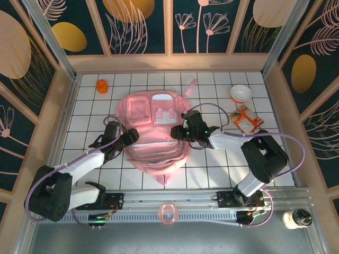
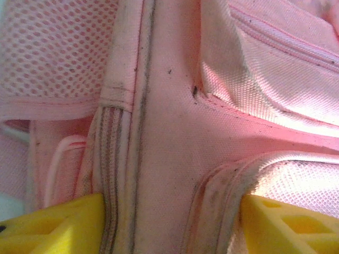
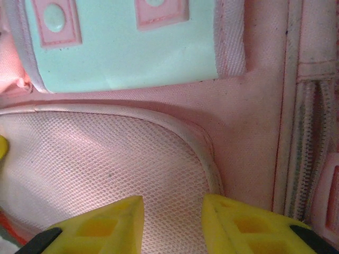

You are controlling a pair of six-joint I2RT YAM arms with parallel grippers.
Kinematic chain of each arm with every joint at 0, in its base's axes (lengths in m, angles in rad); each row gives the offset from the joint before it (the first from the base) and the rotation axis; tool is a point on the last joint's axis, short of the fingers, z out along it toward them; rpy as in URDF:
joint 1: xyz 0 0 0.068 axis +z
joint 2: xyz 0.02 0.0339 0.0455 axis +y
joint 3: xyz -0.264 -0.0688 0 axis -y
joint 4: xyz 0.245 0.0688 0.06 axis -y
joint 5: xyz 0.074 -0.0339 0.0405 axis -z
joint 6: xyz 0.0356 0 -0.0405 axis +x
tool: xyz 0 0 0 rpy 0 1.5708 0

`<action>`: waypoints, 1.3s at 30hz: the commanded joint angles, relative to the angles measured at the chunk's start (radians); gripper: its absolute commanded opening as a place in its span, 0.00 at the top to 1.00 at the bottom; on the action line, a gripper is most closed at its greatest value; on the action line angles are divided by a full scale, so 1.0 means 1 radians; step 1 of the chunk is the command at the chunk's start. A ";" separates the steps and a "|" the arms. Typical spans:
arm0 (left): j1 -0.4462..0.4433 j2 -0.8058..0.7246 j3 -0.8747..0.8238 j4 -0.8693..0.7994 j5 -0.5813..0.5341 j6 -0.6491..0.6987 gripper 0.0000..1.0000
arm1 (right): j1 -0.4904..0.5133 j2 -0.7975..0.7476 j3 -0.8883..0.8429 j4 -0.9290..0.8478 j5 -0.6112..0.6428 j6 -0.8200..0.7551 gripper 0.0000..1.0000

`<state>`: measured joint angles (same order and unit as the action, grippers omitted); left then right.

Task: Pack the student bag

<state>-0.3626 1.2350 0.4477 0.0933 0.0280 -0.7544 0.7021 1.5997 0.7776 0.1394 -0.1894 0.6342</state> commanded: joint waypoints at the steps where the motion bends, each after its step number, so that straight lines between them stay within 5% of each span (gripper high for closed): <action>1: 0.001 0.131 -0.013 0.109 0.007 0.012 0.43 | -0.014 0.066 -0.091 -0.019 0.107 0.094 0.65; 12: -0.056 0.267 0.108 0.187 0.036 0.009 0.52 | -0.107 0.103 -0.055 -0.003 0.094 0.069 0.61; 19: -0.037 0.111 0.190 0.058 -0.062 0.020 0.31 | -0.130 -0.108 0.030 -0.162 0.117 0.016 0.38; 24: 0.060 0.129 0.257 0.045 -0.025 0.052 0.30 | -0.272 -0.152 0.098 -0.224 -0.007 -0.035 0.31; 39: 0.071 0.430 0.382 0.149 0.073 0.095 0.63 | -0.330 0.118 0.148 -0.140 -0.137 -0.080 0.51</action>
<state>-0.2882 1.6291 0.8047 0.2214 0.0696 -0.6693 0.3630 1.7164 0.9546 -0.0334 -0.2985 0.5560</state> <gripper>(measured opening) 0.374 0.497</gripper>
